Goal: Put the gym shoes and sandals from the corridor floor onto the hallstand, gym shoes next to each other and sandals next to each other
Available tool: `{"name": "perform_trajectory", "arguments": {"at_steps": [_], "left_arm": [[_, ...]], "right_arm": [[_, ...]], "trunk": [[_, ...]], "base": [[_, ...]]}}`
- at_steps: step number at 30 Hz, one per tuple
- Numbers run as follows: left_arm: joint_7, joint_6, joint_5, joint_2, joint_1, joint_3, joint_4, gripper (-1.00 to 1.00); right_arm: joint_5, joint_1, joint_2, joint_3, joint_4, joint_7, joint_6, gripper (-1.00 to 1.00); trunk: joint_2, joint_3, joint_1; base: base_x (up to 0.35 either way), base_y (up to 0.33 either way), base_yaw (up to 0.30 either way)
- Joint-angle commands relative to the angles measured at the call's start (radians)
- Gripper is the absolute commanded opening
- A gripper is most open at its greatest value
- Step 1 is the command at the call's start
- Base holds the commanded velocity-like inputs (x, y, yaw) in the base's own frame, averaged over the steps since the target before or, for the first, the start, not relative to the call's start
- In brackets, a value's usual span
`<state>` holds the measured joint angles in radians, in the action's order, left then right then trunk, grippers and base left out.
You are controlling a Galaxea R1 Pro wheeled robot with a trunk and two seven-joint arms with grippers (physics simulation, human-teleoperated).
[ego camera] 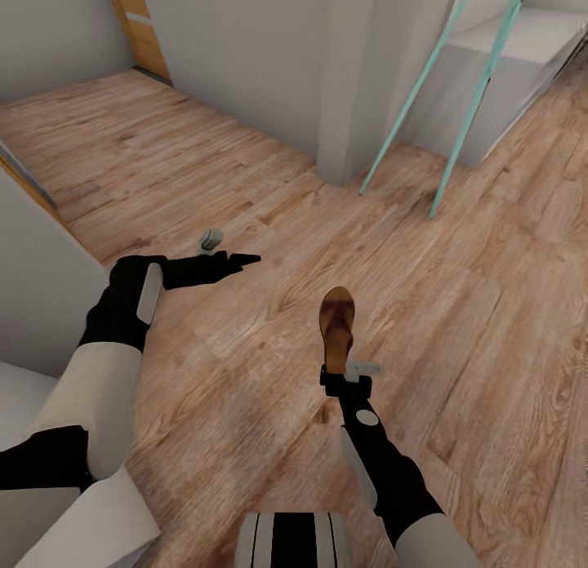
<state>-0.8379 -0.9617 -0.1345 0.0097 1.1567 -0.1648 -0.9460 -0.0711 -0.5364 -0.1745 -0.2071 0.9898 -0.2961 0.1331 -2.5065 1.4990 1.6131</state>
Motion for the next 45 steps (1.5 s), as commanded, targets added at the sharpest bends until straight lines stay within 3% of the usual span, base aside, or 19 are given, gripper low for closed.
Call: {"name": "perform_trajectory", "arguments": {"at_steps": [1,18,27,31,35,37,40,45], "left_arm": [[-0.001,-0.006,-0.004,0.000,0.000,-0.001,0.000,1.00],[0.000,-0.002,-0.004,0.002,0.000,-0.002,0.000,1.00],[-0.001,-0.003,-0.004,0.008,0.000,-0.006,-0.002,1.00],[0.000,-0.010,-0.001,0.015,-0.003,-0.012,-0.058,1.00],[-0.001,-0.015,-0.006,0.075,-0.065,-0.017,-0.126,1.00],[-0.001,-0.011,-0.010,0.121,-0.136,-0.020,-0.167,1.00],[-0.002,-0.003,-0.010,0.166,-0.235,-0.023,-0.210,1.00],[0.003,0.027,-0.003,0.185,-0.333,-0.025,-0.240,1.00]], "right_arm": [[-0.010,-0.001,0.000,-0.002,0.001,-0.008,0.003,-1.00],[-0.010,-0.001,0.000,-0.002,0.001,-0.008,0.003,-1.00],[-0.010,0.000,0.000,-0.002,0.001,-0.008,0.003,-1.00],[-0.010,0.000,0.000,-0.002,0.002,-0.008,0.002,-1.00],[-0.009,-0.001,0.000,-0.002,0.003,-0.008,0.002,-1.00],[-0.008,0.000,0.000,-0.001,0.002,-0.008,0.002,-1.00],[-0.006,0.000,0.000,0.000,0.001,-0.008,0.001,-1.00],[-0.007,-0.001,0.000,0.000,0.002,-0.008,-0.001,-1.00]], "trunk": [[0.000,0.000,0.000],[0.000,-0.018,0.000],[0.000,-0.027,0.000],[0.000,-0.031,0.000],[0.000,-0.035,0.000],[0.000,-0.037,0.000],[0.000,-0.040,0.000],[0.000,-0.045,0.000]], "base": [[0.000,0.000,-0.228],[0.004,-0.193,-0.228],[0.233,-0.173,-0.228],[0.200,-0.076,-0.228],[0.041,-0.013,-0.228],[0.009,-0.003,-0.230],[0.003,-0.001,-0.231],[0.001,0.000,-0.231]]}}
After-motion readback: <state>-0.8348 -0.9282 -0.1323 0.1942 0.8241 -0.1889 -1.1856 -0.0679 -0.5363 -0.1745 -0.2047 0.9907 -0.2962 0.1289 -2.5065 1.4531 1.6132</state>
